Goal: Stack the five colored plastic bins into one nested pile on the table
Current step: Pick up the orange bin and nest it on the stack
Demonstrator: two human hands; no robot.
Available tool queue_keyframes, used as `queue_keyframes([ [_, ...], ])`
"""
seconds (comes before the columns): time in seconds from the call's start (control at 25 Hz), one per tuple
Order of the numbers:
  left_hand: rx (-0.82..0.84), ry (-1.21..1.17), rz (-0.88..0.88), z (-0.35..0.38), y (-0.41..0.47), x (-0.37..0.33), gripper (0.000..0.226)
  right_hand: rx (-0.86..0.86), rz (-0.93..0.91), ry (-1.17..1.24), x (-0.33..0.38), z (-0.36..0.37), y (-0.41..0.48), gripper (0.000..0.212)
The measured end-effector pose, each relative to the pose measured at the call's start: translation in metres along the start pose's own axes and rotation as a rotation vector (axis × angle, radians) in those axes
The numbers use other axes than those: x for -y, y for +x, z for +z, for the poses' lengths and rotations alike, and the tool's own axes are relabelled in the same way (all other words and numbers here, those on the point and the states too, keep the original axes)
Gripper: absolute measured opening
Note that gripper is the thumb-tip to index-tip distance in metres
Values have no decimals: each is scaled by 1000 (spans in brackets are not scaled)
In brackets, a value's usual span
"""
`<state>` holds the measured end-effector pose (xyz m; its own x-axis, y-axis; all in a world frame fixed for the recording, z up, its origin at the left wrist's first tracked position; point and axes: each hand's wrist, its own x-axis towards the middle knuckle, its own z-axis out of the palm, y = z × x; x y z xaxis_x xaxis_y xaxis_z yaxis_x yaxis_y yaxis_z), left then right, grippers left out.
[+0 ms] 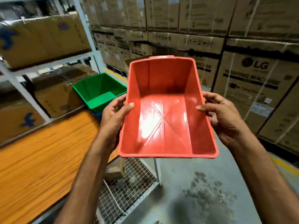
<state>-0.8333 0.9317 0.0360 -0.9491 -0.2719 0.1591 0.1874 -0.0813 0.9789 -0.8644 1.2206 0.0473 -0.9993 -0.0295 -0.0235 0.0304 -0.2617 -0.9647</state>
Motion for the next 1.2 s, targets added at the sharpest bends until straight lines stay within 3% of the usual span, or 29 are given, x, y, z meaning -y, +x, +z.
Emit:
queue_keyframes([
  [0.12, -90, 80, 179, -13, 23, -15, 42, 142, -45, 6, 2, 28, 49, 55],
  [0.32, -156, 234, 312, -44, 59, -28, 48, 321, -109, -1, 5, 78, 123, 59],
  [0.56, -279, 258, 298, -70, 91, -51, 56, 533, -133, 20, 15, 139, 205, 55],
  [0.8, -481, 254, 324, -88, 142, -68, 47, 737, -99, 44, 28, 203, 284, 47],
  [1.2, -748, 170, 78, -138, 250, -72, 38, 902, 130, 15, 21, 308, 380, 35],
])
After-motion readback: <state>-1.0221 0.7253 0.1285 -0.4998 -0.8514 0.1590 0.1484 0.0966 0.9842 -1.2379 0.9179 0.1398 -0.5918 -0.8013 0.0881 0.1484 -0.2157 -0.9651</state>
